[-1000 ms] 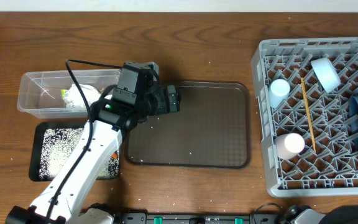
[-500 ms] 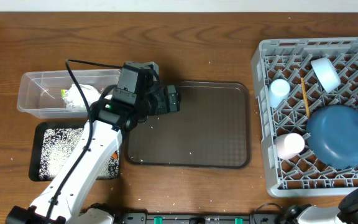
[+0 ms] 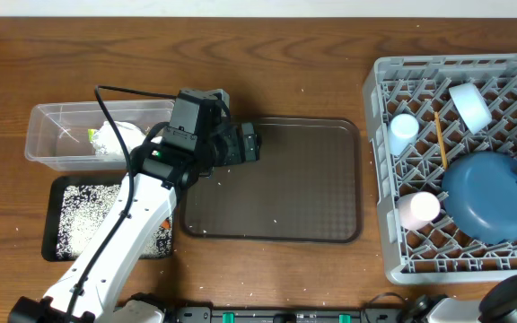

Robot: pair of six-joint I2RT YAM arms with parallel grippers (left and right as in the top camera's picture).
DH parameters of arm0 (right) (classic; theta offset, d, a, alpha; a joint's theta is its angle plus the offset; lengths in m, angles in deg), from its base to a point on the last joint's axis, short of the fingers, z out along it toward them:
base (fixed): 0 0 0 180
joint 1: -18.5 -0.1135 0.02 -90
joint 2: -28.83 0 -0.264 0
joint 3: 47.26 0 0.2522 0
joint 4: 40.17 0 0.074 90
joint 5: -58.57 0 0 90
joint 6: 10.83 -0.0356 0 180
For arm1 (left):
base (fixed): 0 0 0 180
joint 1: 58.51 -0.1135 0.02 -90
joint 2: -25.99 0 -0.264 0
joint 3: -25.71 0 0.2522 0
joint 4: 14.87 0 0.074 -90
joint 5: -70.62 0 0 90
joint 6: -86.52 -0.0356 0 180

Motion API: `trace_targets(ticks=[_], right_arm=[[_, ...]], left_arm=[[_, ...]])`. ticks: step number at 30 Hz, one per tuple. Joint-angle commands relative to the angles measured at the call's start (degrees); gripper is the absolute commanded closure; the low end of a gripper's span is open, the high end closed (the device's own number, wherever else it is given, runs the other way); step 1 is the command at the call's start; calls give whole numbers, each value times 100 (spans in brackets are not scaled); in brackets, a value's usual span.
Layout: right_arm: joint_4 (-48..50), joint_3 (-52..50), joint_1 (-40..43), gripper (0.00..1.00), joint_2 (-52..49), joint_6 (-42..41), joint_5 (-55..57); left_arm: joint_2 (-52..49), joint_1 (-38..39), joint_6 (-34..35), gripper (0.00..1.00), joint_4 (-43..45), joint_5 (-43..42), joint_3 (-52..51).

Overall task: Sort waste into correct bins and load items into the dishwasher rack
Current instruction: 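Open the right gripper and release the blue plate in the rack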

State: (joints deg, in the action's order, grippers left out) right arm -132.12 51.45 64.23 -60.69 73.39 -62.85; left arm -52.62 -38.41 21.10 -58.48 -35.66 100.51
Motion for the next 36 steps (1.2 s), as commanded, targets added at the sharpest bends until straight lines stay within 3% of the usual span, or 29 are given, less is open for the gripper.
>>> trace_targets(ticks=[1,3,4,8,16,36], right_arm=[[66,13,-654,26,201,638,-317],[116,13,-1198,5,203,986,-313],[142,13,-1475,1,203,1150,-310],[398,13,-2719,1,203,1687,-68],[859,13,-4148,1,203,1681,1974],[857,13,-4393,1,203,1681,2006]], left_arm=[[74,13,-50,2,-13,50,68],[74,13,-50,2,-13,50,68],[74,13,-50,2,-13,50,68],[74,13,-50,2,-13,50,68],[74,13,-50,2,-13,50,68],[74,13,-50,2,-13,50,68]])
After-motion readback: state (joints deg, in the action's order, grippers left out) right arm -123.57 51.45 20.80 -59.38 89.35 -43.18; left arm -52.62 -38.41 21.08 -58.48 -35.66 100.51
